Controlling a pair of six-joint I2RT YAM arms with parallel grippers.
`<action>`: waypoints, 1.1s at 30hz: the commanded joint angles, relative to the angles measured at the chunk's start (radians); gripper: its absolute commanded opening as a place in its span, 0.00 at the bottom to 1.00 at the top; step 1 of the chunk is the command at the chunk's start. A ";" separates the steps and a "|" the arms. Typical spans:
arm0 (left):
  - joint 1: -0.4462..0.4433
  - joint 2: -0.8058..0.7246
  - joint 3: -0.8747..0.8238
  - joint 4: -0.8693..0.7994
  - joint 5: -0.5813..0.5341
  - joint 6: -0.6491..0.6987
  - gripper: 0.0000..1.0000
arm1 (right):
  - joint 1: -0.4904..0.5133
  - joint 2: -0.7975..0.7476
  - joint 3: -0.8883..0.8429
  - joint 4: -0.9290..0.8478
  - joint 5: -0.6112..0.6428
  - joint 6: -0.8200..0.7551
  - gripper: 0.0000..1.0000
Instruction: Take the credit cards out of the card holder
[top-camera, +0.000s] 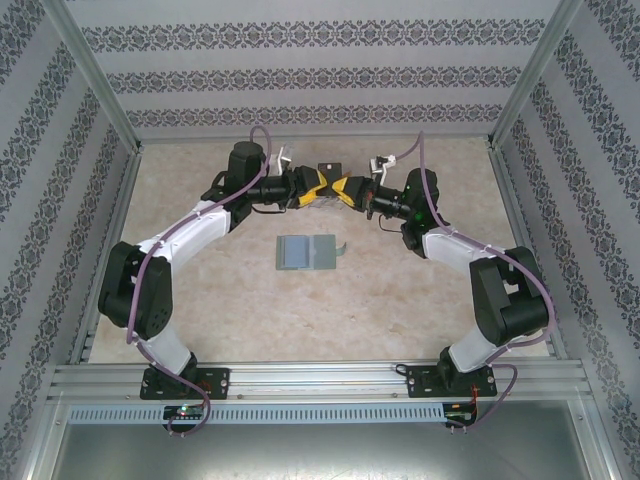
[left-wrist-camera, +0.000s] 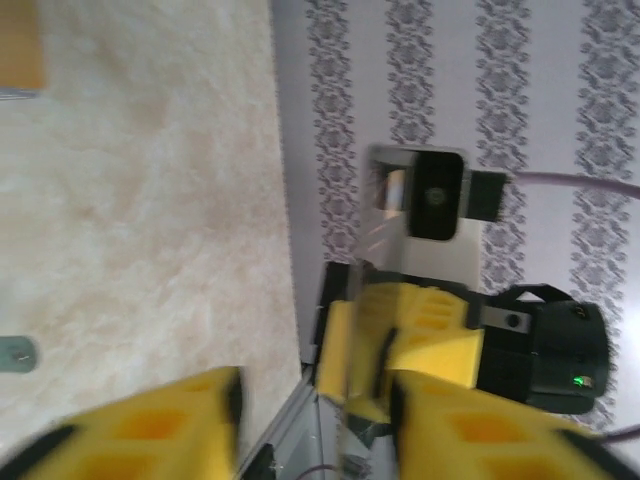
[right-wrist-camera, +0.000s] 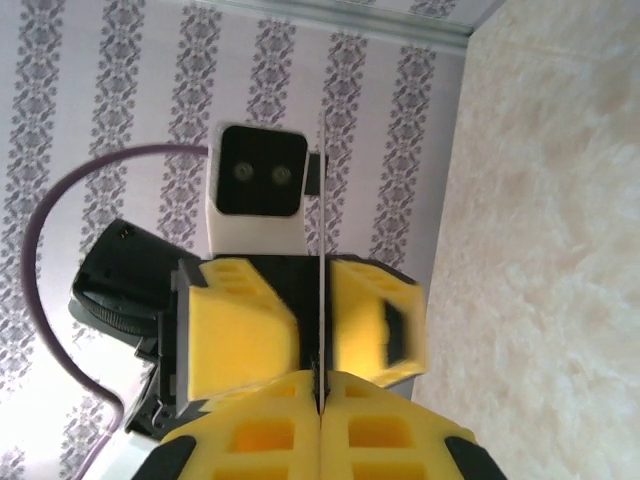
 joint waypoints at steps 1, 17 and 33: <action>0.036 -0.041 -0.016 -0.180 -0.114 0.122 0.72 | -0.009 0.008 0.017 -0.096 0.063 -0.115 0.00; 0.125 -0.088 -0.088 -0.548 -0.401 0.391 0.99 | 0.022 0.225 0.311 -0.747 0.382 -0.624 0.00; 0.145 -0.053 -0.088 -0.564 -0.396 0.407 0.99 | 0.026 0.442 0.647 -1.002 0.544 -0.792 0.00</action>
